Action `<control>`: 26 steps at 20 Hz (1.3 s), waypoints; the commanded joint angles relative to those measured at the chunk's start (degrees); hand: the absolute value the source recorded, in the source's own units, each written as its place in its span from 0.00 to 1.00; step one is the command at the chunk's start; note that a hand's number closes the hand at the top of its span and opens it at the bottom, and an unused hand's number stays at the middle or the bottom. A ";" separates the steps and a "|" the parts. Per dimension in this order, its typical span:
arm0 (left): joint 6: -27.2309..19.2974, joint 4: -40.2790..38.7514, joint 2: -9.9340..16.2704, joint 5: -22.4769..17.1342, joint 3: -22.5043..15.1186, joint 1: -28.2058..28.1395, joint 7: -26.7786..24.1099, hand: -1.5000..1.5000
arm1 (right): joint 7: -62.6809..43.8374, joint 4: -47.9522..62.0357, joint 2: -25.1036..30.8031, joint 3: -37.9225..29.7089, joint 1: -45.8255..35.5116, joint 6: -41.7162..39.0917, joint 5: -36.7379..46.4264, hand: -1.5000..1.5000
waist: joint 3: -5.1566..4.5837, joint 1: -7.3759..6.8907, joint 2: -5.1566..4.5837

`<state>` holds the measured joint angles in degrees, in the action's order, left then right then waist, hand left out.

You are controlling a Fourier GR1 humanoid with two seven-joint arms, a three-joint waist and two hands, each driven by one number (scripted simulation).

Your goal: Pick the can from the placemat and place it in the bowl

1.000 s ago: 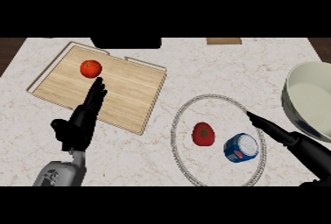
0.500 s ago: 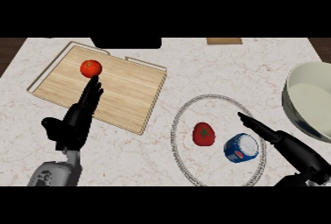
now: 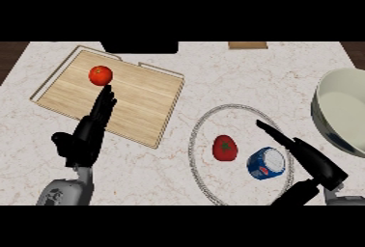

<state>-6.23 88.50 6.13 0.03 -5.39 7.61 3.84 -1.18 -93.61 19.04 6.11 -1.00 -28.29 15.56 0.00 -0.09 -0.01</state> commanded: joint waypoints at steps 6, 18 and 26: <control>-1.72 2.53 -2.27 3.08 -1.20 0.78 3.52 0.50 | 12.70 6.47 0.54 4.58 -1.09 -0.93 8.59 1.00 | 0.03 0.00 0.03; 2.95 2.63 -0.60 -0.32 3.46 1.82 4.45 0.50 | 18.40 0.28 1.09 3.24 3.16 -4.32 9.64 1.00 | -0.01 0.21 0.05; 1.83 1.64 -0.37 0.33 4.05 -1.09 1.86 0.50 | 46.72 -13.45 20.63 -5.73 24.07 -12.77 -2.61 1.00 | 0.01 3.14 0.65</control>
<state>-4.45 89.85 5.44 1.08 -2.35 6.50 5.36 32.32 -102.26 32.04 5.42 16.22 -34.26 18.61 0.00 1.87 0.41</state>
